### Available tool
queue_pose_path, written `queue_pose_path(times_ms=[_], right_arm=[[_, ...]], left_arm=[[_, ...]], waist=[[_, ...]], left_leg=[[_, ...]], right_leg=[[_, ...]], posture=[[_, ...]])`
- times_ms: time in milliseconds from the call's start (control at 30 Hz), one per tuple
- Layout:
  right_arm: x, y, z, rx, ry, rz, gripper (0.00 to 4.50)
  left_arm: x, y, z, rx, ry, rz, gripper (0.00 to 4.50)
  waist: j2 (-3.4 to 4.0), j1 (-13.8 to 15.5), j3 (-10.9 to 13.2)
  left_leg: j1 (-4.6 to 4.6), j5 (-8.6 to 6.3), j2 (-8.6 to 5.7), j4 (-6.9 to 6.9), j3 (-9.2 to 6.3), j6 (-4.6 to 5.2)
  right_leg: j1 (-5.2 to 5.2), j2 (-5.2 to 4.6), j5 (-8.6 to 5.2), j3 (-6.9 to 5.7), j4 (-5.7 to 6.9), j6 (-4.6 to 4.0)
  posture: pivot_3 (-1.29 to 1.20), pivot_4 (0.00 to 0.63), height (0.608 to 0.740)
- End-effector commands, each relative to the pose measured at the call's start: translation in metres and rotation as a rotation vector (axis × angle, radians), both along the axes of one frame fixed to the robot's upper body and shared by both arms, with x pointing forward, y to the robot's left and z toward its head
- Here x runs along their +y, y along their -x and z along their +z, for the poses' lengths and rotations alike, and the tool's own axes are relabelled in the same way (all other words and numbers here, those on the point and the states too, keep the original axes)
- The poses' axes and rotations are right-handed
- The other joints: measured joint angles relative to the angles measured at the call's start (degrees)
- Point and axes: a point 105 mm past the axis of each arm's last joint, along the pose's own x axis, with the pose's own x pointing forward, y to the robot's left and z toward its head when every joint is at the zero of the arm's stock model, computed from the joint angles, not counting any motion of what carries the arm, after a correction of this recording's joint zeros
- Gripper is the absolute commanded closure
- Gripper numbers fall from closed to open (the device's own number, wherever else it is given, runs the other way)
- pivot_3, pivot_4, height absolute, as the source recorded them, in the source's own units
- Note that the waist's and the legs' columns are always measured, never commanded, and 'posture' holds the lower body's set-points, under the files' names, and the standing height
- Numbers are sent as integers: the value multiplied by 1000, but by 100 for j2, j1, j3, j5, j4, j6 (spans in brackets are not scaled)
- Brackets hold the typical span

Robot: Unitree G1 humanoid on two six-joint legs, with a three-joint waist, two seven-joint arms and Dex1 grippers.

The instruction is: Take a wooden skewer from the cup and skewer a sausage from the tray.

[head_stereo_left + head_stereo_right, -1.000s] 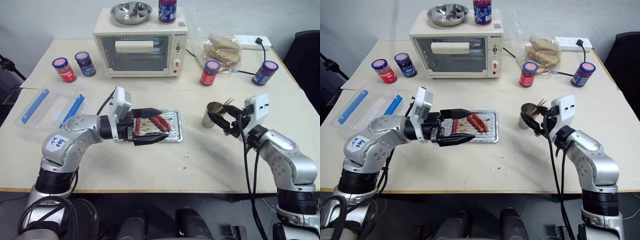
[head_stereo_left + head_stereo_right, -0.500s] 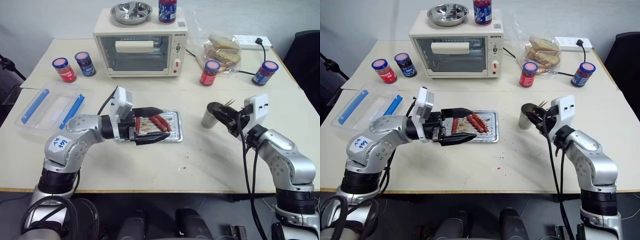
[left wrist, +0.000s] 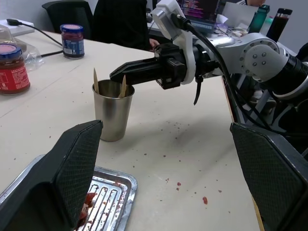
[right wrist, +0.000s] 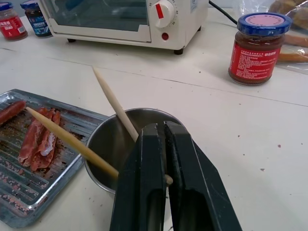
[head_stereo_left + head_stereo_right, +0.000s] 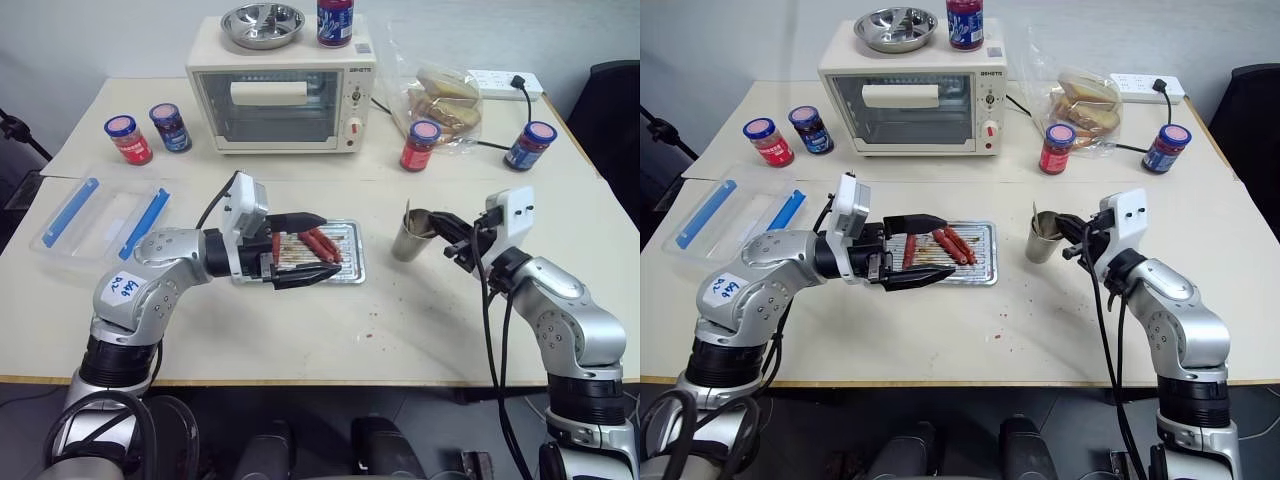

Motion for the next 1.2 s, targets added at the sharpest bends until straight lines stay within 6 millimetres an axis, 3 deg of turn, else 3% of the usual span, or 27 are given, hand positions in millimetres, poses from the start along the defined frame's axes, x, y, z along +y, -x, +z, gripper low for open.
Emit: queue_pose_path(times_ms=[33, 200, 433, 500, 767, 967, 1200], right_arm=[[-3, 7, 34, -95, 19, -1, 4486], [-4, 22, 57, -111, 64, 33, 4486], [-15, 50, 102, -95, -64, 79, 4486], [-9, 55, 108, -72, -119, 137, 4486], [46, 88, 111, 126, -428, 566, 4486], [71, 88, 100, 236, -631, 638, 4486], [77, 86, 94, 245, -782, 646, 4500]], left_arm=[[-1, 0, 2, -27, 7, -12, 0], [-3, -1, -1, -29, 4, -20, 0], [-1, -12, 0, -49, 34, 33, 0], [-2, -13, 2, -51, 51, 32, 0], [-15, -11, 17, -50, 124, -25, 0], [-25, -1, 30, -46, 190, -89, 0], [-23, 9, 37, -33, 232, -118, 1476]], waist=[[0, 2, 0], [0, 14, 0], [-1, 15, 1], [-1, 11, 0], [-3, 15, 2], [-4, 0, 3], [-4, 4, 2]], left_leg=[[0, 0, 0, 0, 0, 0], [-1, 0, 0, 0, 0, 0], [-4, 0, 0, 0, 0, 0], [-4, 0, 1, 0, 0, 1], [-8, -1, 2, 6, 0, 4], [-10, -2, 5, 7, -1, 4], [-14, -1, 7, 8, -2, 4]], right_leg=[[0, 0, 0, 0, 0, 0], [-1, -1, 0, 0, -2, 0], [0, -3, 0, -2, -3, 0], [0, -2, 0, -1, -4, 0], [2, -5, 0, -3, -4, 1], [2, -3, 1, -5, -7, 1], [0, -1, 1, -5, -7, 2]], posture=[[0, 150, 740], [0, 150, 740], [0, 150, 740], [0, 150, 740], [0, 150, 740], [0, 150, 740], [0, 150, 740]])
